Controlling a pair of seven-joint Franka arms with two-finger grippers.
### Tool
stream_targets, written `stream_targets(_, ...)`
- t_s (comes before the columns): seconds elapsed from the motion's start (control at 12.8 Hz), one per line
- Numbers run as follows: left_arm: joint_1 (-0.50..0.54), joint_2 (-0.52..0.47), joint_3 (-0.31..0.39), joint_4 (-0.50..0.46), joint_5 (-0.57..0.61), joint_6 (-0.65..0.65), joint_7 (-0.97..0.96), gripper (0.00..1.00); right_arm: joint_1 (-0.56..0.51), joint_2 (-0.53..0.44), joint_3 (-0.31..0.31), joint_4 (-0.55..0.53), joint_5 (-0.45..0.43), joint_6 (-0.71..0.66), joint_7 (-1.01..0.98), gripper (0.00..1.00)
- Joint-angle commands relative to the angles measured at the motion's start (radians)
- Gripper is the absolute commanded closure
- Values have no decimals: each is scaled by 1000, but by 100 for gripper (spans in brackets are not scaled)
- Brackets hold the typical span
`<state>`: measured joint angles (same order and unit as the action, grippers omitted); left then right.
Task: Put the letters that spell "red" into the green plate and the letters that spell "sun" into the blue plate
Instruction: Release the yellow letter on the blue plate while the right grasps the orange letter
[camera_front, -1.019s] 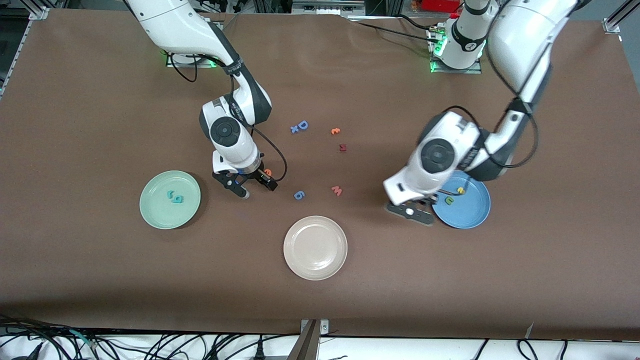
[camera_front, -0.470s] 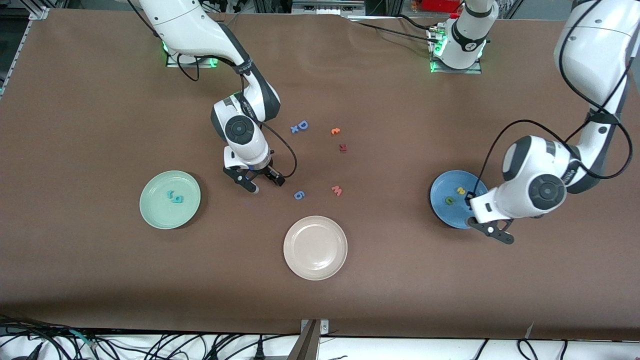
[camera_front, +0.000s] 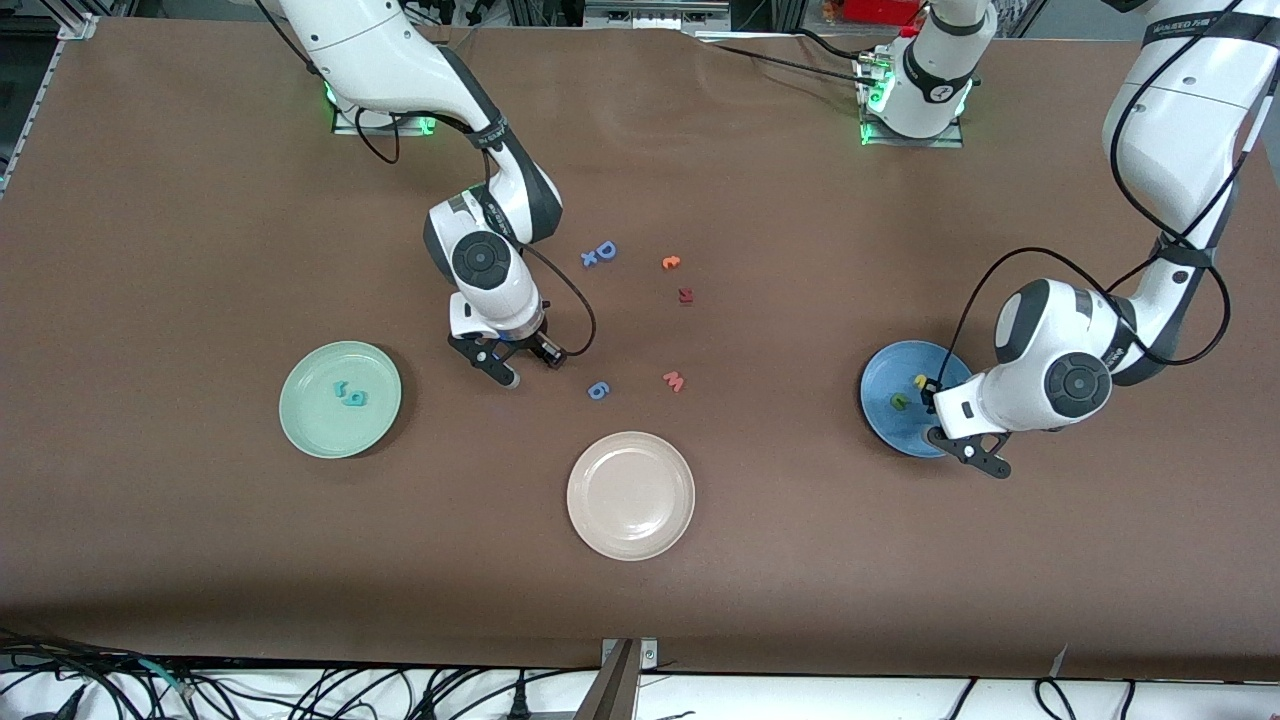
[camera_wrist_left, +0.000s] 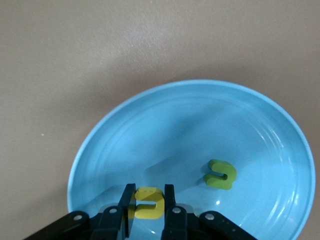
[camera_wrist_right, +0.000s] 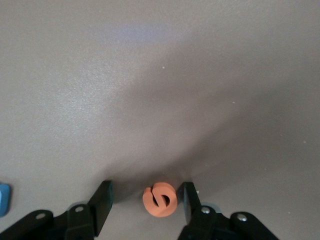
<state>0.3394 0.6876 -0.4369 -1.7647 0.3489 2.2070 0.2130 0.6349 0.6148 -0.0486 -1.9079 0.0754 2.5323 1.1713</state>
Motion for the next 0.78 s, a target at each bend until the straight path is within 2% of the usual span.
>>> stream_targets(0.0, 15, -17, -8, -16, 18, 13, 8, 1, 5, 11, -2, 3, 12, 0, -10, 55)
stream_targets(0.39, 15, -97, -22, -1, 39, -29, 15, 0, 5, 11, -2, 4, 12, -1, -13, 80)
stream_targets(0.55, 15, -143, -55, 7, 26, -53, 6, 0, 5, 10, -2, 7, 12, -4, -13, 81)
stream_targets(0.71, 7, -190, -89, 19, 13, -151, -4, 0, -6, 5, -4, 39, 11, -59, -19, 84)
